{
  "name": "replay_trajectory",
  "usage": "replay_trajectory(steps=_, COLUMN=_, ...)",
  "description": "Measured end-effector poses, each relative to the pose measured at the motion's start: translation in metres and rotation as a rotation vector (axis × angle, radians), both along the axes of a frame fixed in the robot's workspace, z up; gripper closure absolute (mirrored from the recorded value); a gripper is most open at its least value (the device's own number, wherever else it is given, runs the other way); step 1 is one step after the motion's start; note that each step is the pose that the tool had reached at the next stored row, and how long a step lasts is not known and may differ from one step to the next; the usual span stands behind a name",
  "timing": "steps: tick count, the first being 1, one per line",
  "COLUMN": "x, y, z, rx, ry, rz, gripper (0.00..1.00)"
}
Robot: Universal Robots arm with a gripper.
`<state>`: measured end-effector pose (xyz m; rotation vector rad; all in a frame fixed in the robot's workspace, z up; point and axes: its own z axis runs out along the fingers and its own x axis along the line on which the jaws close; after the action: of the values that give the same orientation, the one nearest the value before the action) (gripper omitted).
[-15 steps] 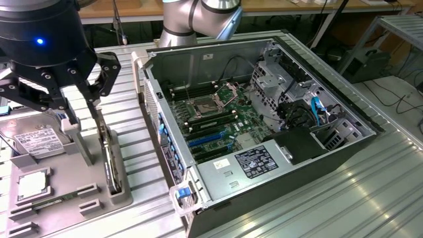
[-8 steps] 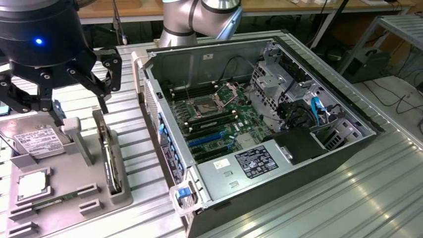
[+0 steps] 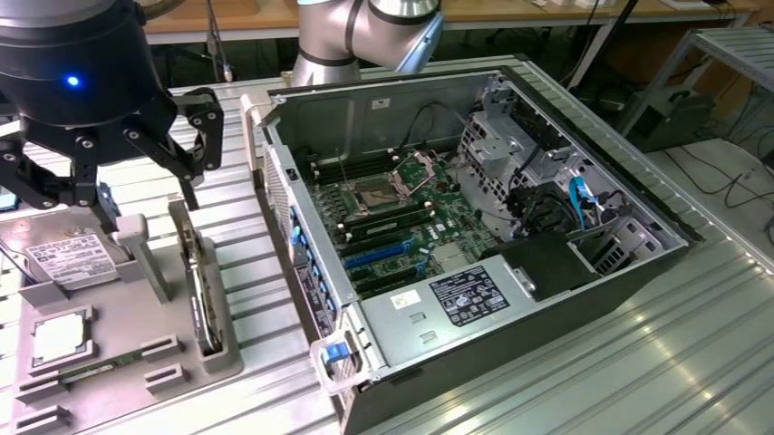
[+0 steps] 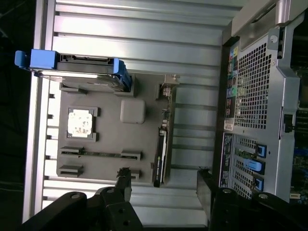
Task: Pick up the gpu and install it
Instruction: 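Pick up the gpu and move the gpu toward the slot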
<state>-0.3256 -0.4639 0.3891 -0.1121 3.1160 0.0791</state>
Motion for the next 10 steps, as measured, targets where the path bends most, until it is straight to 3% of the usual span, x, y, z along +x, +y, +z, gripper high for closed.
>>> replay_trajectory(steps=10, x=0.000, y=0.0010, z=-0.0173, rx=0.0003, ry=0.0002, rz=-0.001, gripper=0.34)
